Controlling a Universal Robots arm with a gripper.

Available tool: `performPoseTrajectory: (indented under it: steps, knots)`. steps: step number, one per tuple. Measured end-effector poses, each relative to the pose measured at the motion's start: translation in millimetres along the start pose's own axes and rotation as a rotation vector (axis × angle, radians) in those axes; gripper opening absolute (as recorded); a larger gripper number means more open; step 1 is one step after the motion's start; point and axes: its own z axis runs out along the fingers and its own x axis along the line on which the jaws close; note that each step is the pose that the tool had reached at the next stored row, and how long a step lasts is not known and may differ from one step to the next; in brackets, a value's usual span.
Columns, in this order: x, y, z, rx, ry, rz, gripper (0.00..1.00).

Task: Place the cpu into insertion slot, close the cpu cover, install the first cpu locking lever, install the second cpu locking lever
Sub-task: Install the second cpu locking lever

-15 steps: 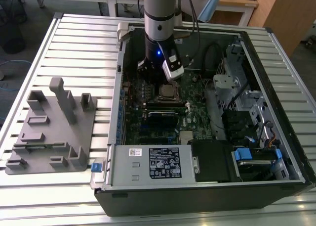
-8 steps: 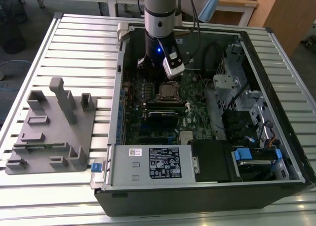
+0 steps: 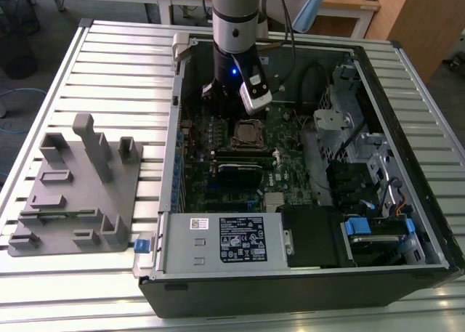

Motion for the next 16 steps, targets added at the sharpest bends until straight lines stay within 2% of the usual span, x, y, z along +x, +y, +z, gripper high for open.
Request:
performPoseTrajectory:
  steps: [6,12,16]
  knots:
    - [-0.6,0.0,-12.0,-0.0001,-0.0001,0.000,0.11]
    - [-1.0,0.0,-16.4,0.0000,0.0003,0.000,0.11]
    - [-5.5,0.2,-16.6,0.0010,0.0016,0.000,0.11]
